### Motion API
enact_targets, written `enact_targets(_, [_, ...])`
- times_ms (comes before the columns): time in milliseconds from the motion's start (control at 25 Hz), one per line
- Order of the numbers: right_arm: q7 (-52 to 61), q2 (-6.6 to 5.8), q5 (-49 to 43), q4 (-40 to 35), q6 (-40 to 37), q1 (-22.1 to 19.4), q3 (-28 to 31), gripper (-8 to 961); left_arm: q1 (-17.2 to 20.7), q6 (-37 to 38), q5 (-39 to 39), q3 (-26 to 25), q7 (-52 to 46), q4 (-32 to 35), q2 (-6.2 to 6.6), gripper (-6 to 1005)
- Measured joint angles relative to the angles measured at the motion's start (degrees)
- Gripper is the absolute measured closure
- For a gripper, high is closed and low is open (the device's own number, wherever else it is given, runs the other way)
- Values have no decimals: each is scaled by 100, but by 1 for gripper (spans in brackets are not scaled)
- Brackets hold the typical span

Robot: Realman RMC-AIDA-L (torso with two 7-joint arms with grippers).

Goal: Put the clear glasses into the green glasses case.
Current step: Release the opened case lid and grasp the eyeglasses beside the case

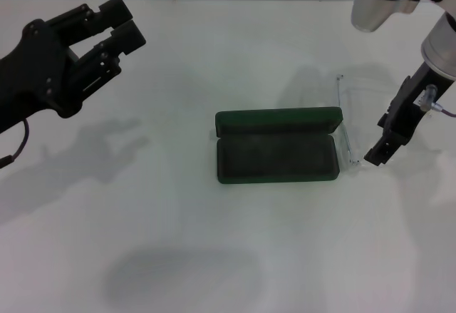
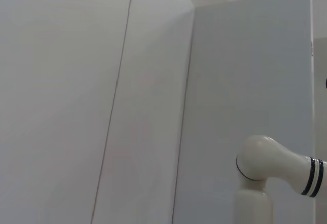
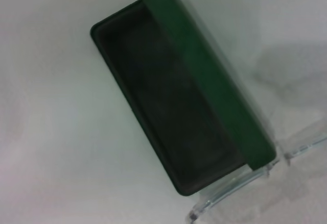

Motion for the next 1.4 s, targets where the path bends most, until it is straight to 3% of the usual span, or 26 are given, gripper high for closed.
enact_targets(680, [-293,41,0,94,482,-83,-1137,305,-37,-40,-12,-59,0,-122,-3,618])
enact_targets(920, [-417,58,-1,260,633,-67,-1291,458,-35,-40,-12,-56,0,-170,-5,618])
enact_targets(1120, [-420,59,-3,286,740,-82,-1498,456,-34,-37,-15,-67,0,-252,-6,617])
enact_targets(1400, [-410,57,-12,284,794,-99,-1520,594,17,-31,-24,-73,0,-260,-3,617])
